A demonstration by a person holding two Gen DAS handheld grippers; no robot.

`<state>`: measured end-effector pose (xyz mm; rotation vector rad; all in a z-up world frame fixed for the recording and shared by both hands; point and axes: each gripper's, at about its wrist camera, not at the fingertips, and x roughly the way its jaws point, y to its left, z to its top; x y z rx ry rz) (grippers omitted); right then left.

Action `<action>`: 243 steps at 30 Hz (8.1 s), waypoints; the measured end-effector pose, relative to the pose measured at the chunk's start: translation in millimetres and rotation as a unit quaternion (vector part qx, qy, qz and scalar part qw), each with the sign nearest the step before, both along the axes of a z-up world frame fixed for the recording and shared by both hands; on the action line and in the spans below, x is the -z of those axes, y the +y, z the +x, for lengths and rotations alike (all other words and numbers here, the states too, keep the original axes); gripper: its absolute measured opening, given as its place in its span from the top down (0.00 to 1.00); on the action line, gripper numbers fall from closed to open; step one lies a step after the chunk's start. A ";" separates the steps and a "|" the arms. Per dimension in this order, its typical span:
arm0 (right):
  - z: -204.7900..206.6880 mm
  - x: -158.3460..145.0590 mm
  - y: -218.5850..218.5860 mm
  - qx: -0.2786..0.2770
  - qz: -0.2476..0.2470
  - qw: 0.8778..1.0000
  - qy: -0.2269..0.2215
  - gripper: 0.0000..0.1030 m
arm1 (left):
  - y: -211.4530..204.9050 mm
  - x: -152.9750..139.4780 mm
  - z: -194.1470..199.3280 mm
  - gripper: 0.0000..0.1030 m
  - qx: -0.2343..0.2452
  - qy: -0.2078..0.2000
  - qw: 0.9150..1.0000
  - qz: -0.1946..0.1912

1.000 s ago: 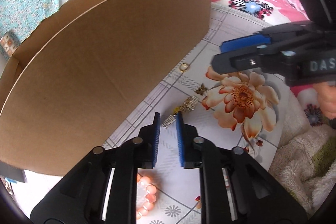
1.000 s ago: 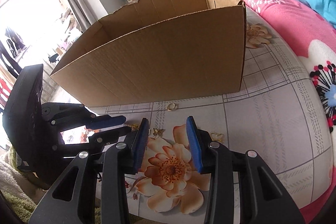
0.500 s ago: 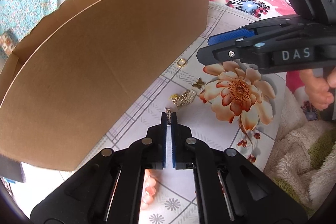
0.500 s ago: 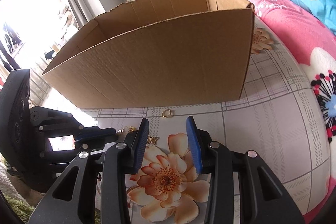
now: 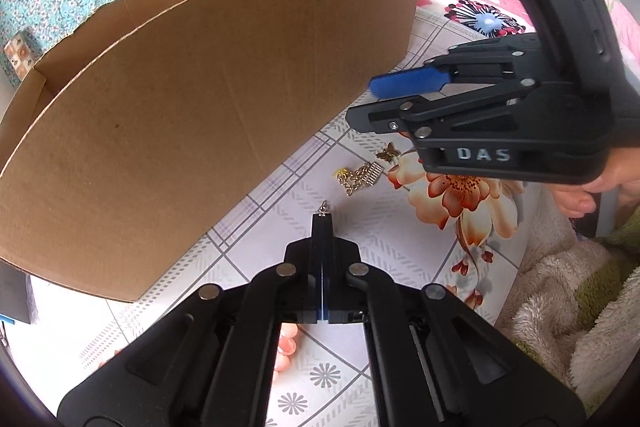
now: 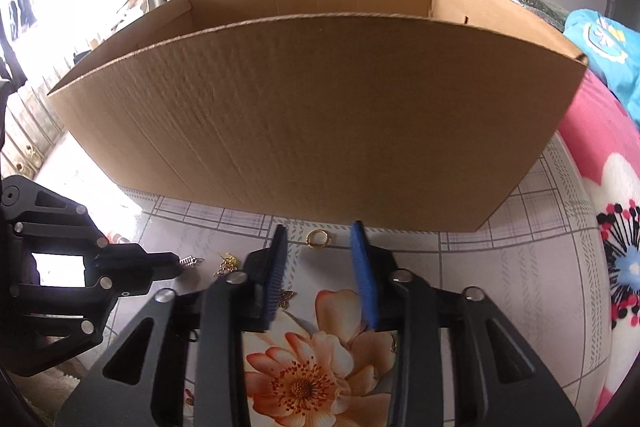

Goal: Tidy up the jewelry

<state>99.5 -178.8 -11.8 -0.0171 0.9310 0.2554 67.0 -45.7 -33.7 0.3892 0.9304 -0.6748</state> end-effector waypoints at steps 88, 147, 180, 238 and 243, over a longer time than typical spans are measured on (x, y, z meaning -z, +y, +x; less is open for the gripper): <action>102.7 -84.3 -21.6 0.077 0.077 0.993 -0.050 0.79 | -20.0 -79.9 187.6 0.92 -0.126 0.041 0.991 -0.021; -56.4 -29.5 -57.3 0.062 -0.012 0.997 0.037 0.32 | -1.2 -34.8 -22.6 0.25 -0.025 0.001 0.997 -0.074; -33.5 -4.4 -69.1 -0.107 0.002 0.993 0.051 0.81 | -20.8 -8.1 -12.0 0.25 0.000 0.005 1.000 -0.028; -59.4 -75.0 -70.3 -0.012 0.096 0.993 -0.070 0.81 | 2.8 -98.8 -4.5 0.95 0.013 -0.057 0.993 -0.105; -52.0 -111.8 -67.0 -0.041 0.105 0.986 -0.122 0.81 | 22.2 -135.2 10.0 0.95 0.010 -0.055 0.984 -0.172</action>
